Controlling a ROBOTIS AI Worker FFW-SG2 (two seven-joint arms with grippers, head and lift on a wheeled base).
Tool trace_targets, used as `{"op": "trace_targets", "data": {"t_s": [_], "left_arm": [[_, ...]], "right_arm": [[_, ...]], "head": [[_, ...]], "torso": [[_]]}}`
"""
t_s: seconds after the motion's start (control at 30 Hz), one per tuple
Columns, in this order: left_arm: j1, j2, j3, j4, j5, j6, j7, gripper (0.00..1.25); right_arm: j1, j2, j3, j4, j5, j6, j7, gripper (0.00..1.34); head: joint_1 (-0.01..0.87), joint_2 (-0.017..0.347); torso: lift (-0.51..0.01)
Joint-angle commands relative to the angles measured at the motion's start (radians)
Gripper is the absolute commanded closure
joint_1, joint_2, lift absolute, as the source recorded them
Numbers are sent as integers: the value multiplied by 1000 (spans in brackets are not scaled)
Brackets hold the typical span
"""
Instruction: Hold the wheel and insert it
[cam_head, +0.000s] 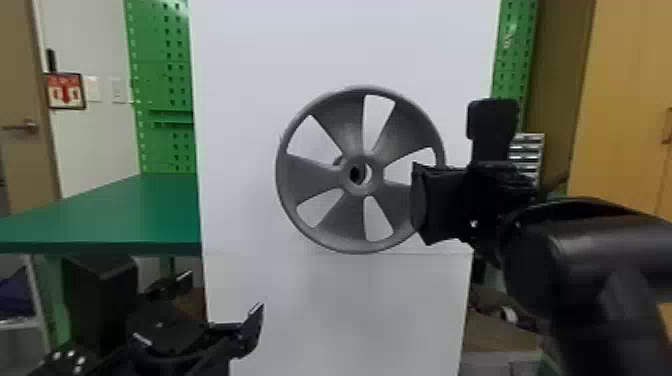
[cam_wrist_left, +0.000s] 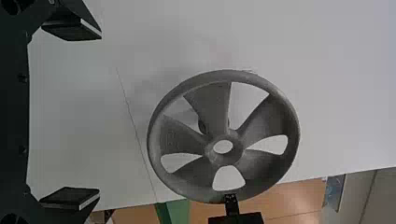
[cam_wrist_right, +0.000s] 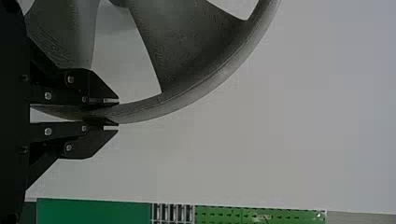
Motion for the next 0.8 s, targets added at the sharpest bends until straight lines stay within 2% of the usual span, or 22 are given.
{"op": "trace_targets", "data": {"t_s": [0.0, 0.77], "left_arm": [[0, 0, 0, 0, 0, 0, 0, 101], [-6, 0, -6, 3, 0, -2, 0, 101]], "right_arm": [[-7, 1, 9, 18, 2, -9, 0, 1219], [-43, 1, 35, 113, 19, -53, 0, 1219]], "head": [[210, 9], [210, 9]], "torso": [[-442], [-442]]}}
